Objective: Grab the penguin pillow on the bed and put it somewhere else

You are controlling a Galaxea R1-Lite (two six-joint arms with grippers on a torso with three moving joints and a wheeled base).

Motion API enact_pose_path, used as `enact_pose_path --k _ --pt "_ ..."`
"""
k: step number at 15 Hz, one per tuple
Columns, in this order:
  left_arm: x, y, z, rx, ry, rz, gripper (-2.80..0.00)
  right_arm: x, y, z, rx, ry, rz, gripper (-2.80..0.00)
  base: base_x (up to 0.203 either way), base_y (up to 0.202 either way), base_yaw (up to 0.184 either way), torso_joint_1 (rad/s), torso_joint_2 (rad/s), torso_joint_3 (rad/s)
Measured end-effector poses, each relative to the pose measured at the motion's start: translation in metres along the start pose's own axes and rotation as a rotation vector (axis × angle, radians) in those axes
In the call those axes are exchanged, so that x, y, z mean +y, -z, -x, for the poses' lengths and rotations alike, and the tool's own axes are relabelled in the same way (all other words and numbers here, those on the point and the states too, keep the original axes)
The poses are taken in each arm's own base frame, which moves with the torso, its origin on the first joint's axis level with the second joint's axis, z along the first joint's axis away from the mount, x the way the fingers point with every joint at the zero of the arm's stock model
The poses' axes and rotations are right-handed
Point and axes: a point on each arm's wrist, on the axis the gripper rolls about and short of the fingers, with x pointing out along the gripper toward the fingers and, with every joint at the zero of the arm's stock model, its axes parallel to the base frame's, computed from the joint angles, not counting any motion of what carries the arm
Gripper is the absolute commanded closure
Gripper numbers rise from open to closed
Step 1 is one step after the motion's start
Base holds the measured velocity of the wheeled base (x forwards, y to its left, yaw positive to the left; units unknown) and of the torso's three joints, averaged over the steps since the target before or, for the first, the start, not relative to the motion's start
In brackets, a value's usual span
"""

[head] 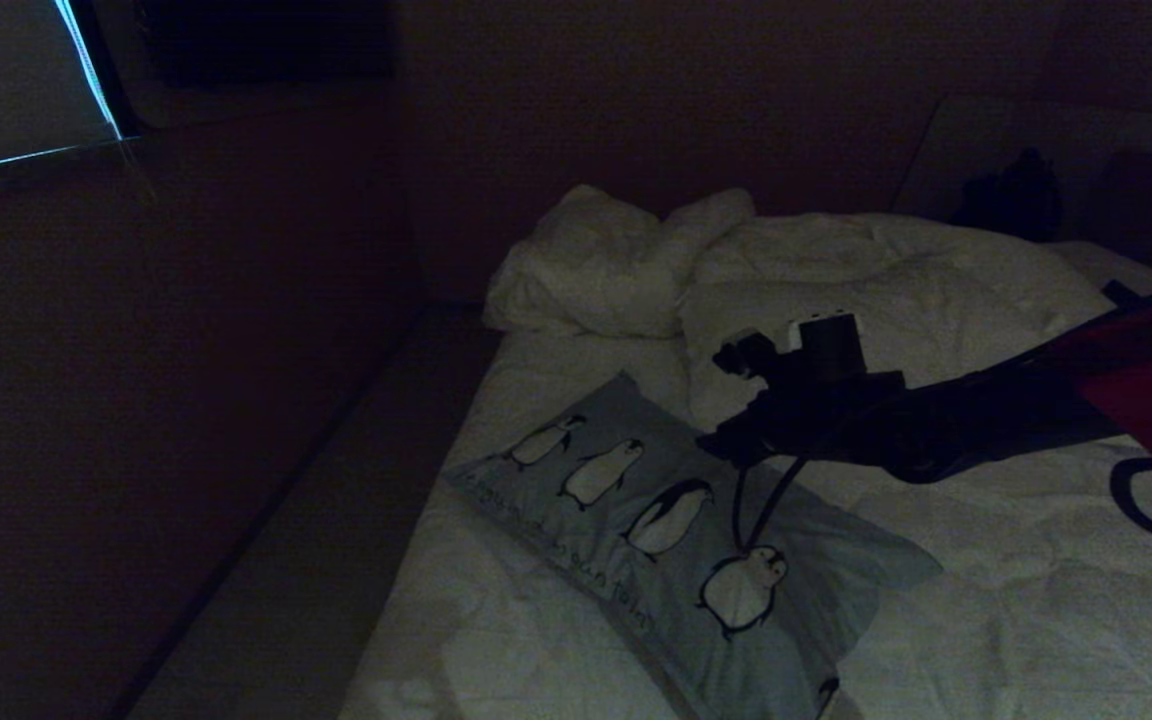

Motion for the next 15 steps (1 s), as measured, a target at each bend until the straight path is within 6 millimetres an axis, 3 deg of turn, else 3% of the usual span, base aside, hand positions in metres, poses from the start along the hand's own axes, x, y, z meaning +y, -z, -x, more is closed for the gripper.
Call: enact_pose_path --k 5,6,12,15 --pt "0.0 0.0 0.0 0.0 0.0 0.0 0.0 -0.029 -0.028 0.019 -0.107 0.066 -0.121 -2.8 0.0 0.0 0.0 0.0 0.0 0.0" --pt "0.0 0.0 0.0 0.0 -0.001 0.0 0.0 -0.037 -0.032 0.021 -0.124 0.082 -0.15 0.0 0.0 0.0 0.0 0.0 0.0 0.0" --pt "0.0 0.0 0.0 -0.001 -0.001 0.0 0.0 -0.078 -0.042 0.034 -0.19 0.176 -0.247 0.0 0.0 0.0 0.0 0.0 0.0 0.0" --pt "0.0 0.0 0.0 -0.001 -0.001 0.001 0.0 -0.109 -0.048 0.052 -0.235 0.262 -0.272 0.0 0.0 0.0 0.0 0.0 0.0 0.0"
